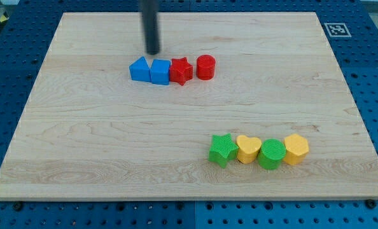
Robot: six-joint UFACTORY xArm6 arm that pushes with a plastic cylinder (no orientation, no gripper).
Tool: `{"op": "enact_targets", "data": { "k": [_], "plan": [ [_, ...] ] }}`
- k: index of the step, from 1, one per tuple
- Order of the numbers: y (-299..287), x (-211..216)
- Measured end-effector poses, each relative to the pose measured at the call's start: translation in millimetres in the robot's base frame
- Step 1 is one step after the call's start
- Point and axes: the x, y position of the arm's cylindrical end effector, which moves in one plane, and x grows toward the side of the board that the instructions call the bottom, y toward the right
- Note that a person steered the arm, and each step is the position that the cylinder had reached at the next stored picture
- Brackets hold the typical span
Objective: Move the blue triangle diagonally to the blue cube
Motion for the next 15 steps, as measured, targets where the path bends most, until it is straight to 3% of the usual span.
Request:
{"op": "enact_targets", "data": {
  "k": [1, 3, 4, 6, 9, 11, 13, 15],
  "plan": [
    [-54.9, 19.2],
    [-14.5, 88.0],
    [26.6, 73.8],
    [32.9, -23.1],
    [83.5, -55.1],
    [-16.7, -59.9],
    [45.6, -56.3],
    [-4.4, -41.1]
  ]
}}
